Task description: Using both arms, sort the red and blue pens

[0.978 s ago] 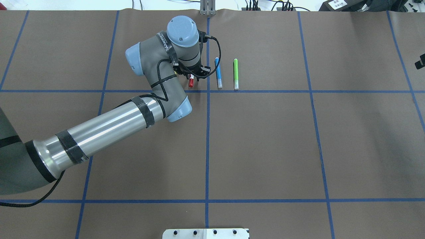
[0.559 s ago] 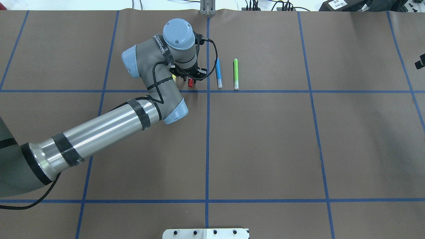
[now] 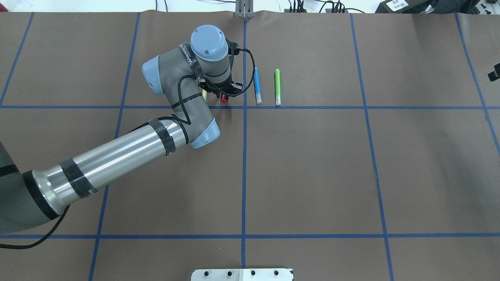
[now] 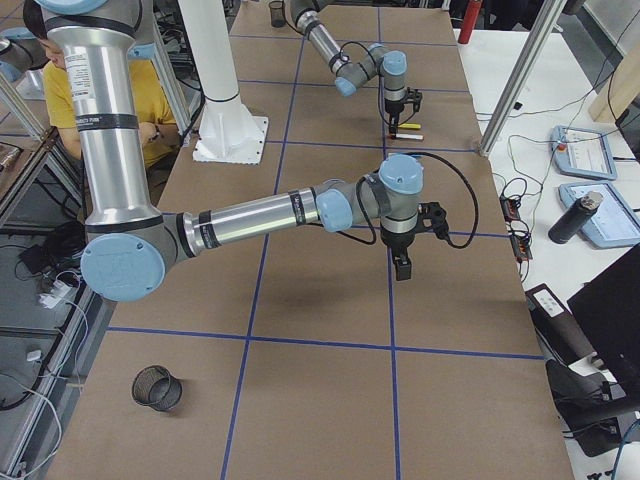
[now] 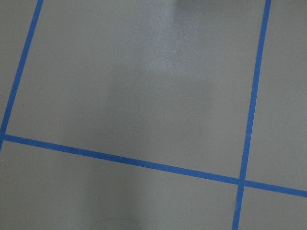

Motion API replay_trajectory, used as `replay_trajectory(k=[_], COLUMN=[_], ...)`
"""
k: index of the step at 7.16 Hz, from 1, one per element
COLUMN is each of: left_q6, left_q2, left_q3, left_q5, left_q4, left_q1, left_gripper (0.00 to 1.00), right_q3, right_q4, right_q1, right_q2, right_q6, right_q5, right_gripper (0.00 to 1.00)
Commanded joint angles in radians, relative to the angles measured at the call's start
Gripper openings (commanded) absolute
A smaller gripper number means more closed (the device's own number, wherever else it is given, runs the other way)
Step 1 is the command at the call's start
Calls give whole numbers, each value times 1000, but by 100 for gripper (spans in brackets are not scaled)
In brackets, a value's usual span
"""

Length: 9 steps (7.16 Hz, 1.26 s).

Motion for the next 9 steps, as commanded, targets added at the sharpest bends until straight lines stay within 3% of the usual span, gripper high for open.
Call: replay_trajectory(k=[1,6,8,9], left_q6=[-2,7,10,14], left_q2=[25,42,112,120], left_q3=[-31,-219,-327,-399], left_q5=[0,6,5,6], left_q4=[2,91,107,238], left_q1=[5,-17,-30,-50], left_gripper=[3,0,0,0], right_q3=[0,1,1,1], right_q4=[0,0,0,0], right_q1=[0,0,0,0], right_q2=[0,-2,-5,-5], right_q6=[0,3,3,3], right_q5=[0,0,0,0], right_gripper=[100,100,100,100])
